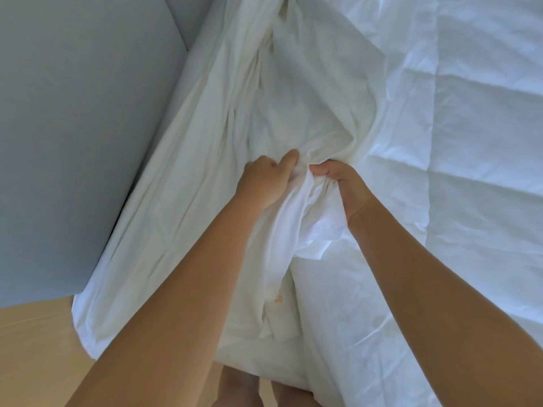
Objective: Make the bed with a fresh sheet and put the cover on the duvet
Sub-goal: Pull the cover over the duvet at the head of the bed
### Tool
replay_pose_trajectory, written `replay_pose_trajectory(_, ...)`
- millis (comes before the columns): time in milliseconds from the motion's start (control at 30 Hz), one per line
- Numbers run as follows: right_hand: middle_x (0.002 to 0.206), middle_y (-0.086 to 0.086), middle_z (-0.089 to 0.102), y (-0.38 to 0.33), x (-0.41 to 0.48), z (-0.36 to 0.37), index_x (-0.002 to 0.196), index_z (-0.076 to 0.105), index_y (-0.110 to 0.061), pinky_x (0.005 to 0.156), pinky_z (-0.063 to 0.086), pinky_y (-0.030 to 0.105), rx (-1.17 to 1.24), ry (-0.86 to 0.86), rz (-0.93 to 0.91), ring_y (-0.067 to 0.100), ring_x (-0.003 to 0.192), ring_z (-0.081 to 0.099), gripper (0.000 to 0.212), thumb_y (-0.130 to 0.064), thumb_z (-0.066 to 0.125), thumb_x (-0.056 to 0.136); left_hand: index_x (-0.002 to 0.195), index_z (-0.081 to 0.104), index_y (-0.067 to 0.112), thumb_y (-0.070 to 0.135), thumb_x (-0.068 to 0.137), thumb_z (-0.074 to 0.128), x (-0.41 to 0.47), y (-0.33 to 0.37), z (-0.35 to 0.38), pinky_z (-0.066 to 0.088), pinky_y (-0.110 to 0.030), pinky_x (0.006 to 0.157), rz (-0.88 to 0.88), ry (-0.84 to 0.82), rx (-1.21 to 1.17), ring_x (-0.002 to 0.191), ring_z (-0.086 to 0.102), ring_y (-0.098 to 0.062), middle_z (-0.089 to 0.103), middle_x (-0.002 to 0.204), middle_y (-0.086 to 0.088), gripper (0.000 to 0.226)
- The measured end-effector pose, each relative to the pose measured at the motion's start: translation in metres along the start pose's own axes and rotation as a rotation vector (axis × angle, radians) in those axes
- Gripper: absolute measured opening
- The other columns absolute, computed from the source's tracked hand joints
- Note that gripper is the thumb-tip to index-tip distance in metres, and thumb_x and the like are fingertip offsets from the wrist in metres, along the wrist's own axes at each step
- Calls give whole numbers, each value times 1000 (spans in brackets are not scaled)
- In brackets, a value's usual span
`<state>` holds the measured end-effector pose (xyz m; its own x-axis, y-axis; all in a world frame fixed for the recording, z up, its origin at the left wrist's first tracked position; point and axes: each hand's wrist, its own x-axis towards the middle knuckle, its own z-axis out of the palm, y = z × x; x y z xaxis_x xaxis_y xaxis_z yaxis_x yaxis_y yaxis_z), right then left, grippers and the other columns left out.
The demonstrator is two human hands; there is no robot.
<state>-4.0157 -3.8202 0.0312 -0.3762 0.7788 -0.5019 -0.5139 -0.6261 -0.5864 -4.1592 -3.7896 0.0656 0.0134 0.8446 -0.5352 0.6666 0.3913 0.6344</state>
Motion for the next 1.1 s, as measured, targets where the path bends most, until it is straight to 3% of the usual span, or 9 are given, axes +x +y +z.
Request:
replay_pose_trajectory(100, 78, 8, 71, -4, 1, 2, 77, 76, -13, 64, 56, 32, -83, -26, 65, 24, 74, 70, 19, -18, 59, 73, 113, 59, 1, 57, 85, 52, 7, -7, -1, 38, -29, 59, -182, -44, -59, 87, 62, -29, 64, 99, -18, 63)
replay_pose_trajectory(233, 82, 8, 72, -12, 6, 7, 84, 75, -12, 66, 56, 33, -195, -11, 104, 24, 77, 70, 20, -20, 62, 70, 84, 61, 7, 14, 91, 53, 17, 16, -13, 42, -28, 65, 17, 85, -36, 84, 61, -30, 63, 88, -16, 12)
replay_pose_trajectory(400, 96, 7, 72, -13, 11, 15, 103, 67, -12, 78, 56, 35, -194, -91, 129, 24, 92, 69, 30, -19, 73, 74, 68, 47, 15, 12, 92, 53, 4, 57, -19, 31, -19, 44, 251, -82, -478, 43, 36, -7, 41, 48, 9, 25)
replay_pose_trajectory(500, 99, 8, 71, -12, 14, 17, 102, 67, -11, 81, 55, 37, -227, -107, 152, 25, 96, 68, 26, -13, 69, 76, 69, 48, 14, 14, 94, 53, -2, 63, -7, 30, -18, 41, 248, -178, -533, 40, 34, -7, 41, 44, 8, 25)
replay_pose_trajectory(633, 95, 13, 68, 0, 8, 10, 102, 67, -9, 81, 54, 43, -134, -23, 107, 32, 91, 67, 30, -5, 66, 72, 81, 63, 13, 19, 93, 54, 5, 40, -6, 42, -20, 55, 156, -101, -391, 54, 51, -8, 56, 62, 2, 16)
replay_pose_trajectory(767, 91, 15, 67, -3, 6, 5, 100, 69, -6, 83, 53, 44, -177, 8, 141, 32, 87, 66, 30, -17, 67, 72, 93, 65, 4, 54, 90, 46, 6, -4, 0, 46, -33, 82, -148, 13, -80, 88, 61, -28, 66, 91, -12, 54)
replay_pose_trajectory(867, 101, 20, 64, -5, 7, 8, 112, 61, 0, 89, 51, 47, -244, 26, 216, 35, 93, 63, 40, -14, 66, 76, 85, 65, 6, 60, 86, 50, 7, -17, 3, 52, -30, 68, -363, -145, -162, 69, 63, -24, 66, 78, -9, 56)
replay_pose_trajectory(1000, 102, 17, 68, -11, 6, 7, 113, 64, -5, 83, 55, 42, -334, 31, 211, 32, 91, 67, 38, -9, 66, 75, 73, 60, 7, 18, 91, 52, 11, -6, -3, 44, -32, 65, -52, 43, -66, 71, 55, -25, 56, 68, -7, 23)
replay_pose_trajectory(1100, 96, 11, 72, -11, 11, 12, 99, 73, -11, 72, 57, 36, -343, -55, 224, 28, 89, 70, 26, -9, 68, 73, 58, 43, 12, 10, 89, 46, 10, 18, -13, 32, -30, 60, 201, 254, -11, 68, 46, -25, 51, 63, -7, 31)
